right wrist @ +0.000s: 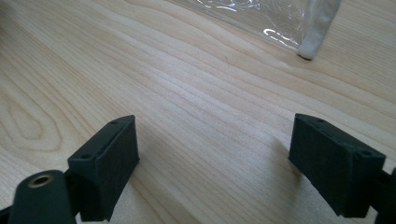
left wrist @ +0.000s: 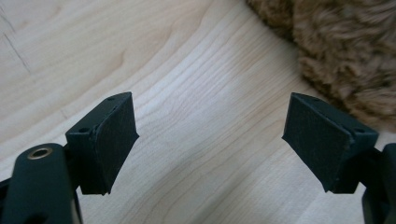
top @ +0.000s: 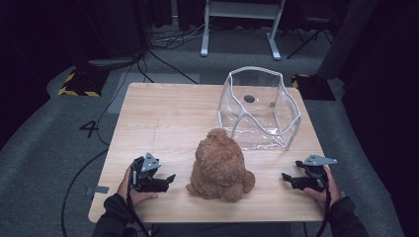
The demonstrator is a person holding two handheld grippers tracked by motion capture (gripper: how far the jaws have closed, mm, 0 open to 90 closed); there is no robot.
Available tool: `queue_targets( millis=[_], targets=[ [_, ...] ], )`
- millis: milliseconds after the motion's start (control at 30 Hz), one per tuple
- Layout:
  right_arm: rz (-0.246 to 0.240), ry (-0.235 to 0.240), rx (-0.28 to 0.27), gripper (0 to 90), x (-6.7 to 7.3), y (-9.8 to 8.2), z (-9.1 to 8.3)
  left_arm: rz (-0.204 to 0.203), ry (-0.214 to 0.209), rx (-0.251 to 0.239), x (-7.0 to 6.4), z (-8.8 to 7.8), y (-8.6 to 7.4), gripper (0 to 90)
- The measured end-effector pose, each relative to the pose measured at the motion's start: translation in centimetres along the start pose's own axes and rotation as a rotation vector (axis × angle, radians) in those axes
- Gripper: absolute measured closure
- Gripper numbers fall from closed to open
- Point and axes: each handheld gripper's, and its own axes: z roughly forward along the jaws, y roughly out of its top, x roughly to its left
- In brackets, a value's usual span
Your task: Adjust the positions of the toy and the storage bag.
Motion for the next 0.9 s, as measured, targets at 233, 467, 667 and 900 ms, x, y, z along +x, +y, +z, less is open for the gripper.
queue_targets(
  millis=[233,467,667,900],
  targets=[
    [-0.001,0.001,0.0,15.6,0.0,0.0,0.0,0.038,-0.013,-0.016,-1.0,-0.5,0.9,17.0],
    [-0.001,0.001,0.0,15.6,0.0,0.0,0.0,0.049,-0.044,-0.072,-2.0,-1.8,1.8,16.6],
    [-0.001,0.0,0.0,15.6,0.0,0.0,0.0,0.082,-0.051,-0.115,-3.4,-2.5,2.8,16.6],
    [0.0,0.001,0.0,15.6,0.0,0.0,0.0,0.122,-0.093,-0.156,-5.1,-3.2,4.1,16.4]
  ],
)
